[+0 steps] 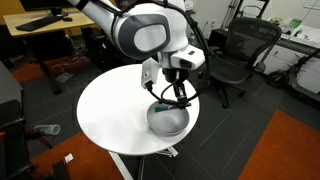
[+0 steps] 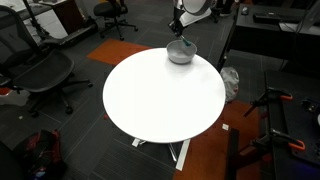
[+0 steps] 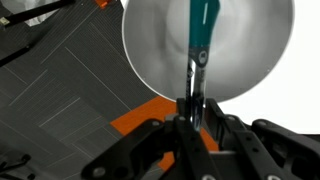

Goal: Put the pen in the bowl

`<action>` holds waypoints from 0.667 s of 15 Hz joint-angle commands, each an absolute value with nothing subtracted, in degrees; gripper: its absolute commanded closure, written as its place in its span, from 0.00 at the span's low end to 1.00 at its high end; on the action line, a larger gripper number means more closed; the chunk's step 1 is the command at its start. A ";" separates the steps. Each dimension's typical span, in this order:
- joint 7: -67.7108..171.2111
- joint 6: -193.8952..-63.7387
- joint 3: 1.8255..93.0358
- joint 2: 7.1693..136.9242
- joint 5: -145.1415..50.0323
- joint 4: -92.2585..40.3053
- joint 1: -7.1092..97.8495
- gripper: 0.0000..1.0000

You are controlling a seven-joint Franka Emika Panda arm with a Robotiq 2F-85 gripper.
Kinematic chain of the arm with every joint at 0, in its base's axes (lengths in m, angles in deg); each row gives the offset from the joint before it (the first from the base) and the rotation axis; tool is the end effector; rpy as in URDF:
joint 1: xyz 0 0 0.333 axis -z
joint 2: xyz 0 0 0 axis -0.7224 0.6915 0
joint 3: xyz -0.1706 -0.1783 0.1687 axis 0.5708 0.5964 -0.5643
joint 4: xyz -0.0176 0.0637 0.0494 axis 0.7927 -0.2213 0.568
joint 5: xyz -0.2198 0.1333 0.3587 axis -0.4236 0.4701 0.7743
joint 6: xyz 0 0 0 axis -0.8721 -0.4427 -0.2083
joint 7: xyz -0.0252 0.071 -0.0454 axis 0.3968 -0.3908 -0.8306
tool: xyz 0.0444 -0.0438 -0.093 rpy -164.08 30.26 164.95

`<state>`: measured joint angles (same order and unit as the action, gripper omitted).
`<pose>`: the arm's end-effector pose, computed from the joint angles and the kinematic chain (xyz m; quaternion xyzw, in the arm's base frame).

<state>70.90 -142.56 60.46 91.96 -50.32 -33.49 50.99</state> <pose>0.6705 -0.2493 0.1940 0.9369 -0.3102 0.1164 0.1117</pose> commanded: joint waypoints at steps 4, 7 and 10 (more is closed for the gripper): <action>68.87 -143.57 59.66 89.82 -49.45 -35.34 51.29 0.20; 68.00 -143.60 59.11 87.12 -49.44 -37.49 51.05 0.01; 66.13 -143.58 58.25 83.24 -49.74 -40.61 50.86 0.00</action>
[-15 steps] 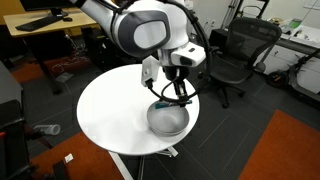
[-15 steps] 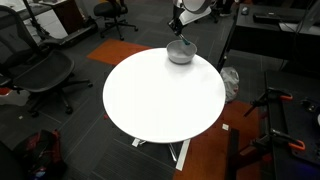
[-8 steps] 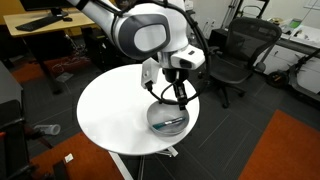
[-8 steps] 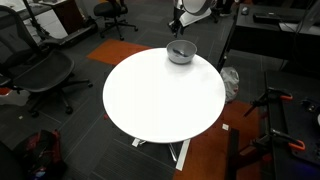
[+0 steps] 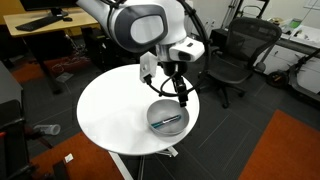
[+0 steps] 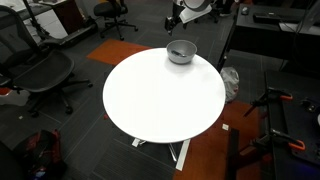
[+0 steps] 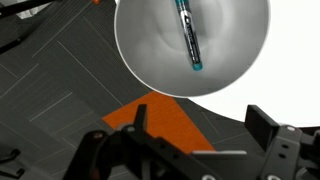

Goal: Put the pen in the bowl

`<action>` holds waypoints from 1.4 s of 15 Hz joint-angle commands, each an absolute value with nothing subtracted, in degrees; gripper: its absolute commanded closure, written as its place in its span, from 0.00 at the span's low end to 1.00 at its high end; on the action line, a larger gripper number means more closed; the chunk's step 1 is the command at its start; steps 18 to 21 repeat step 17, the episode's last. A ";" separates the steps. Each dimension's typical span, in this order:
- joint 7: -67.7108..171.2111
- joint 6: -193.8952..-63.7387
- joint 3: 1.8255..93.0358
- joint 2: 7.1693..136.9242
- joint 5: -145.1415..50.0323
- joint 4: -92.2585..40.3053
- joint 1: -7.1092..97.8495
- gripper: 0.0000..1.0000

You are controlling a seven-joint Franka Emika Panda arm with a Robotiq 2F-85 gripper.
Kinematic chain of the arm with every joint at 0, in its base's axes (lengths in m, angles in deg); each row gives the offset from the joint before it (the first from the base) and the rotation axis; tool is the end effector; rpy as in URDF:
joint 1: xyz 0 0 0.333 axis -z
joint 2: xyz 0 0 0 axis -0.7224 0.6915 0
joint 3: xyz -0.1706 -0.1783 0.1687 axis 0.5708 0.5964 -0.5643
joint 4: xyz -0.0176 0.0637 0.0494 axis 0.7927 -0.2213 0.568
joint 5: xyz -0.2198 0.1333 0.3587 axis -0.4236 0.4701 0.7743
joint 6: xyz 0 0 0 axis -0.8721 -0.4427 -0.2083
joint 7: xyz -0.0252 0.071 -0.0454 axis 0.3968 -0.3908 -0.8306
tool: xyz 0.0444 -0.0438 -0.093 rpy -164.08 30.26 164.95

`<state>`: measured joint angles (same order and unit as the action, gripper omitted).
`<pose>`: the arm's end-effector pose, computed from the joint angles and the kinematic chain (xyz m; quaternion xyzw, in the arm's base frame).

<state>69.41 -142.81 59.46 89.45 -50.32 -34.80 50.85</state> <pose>0.6730 -0.2365 0.2120 0.9419 -0.2937 0.1266 0.1024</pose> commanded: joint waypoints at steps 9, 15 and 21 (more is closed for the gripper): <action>63.44 -141.79 57.44 69.17 -51.61 -51.96 50.47 0.00; 64.15 -142.55 56.75 68.47 -51.07 -52.79 51.20 0.00; 64.15 -142.55 56.72 68.07 -51.08 -53.27 51.21 0.00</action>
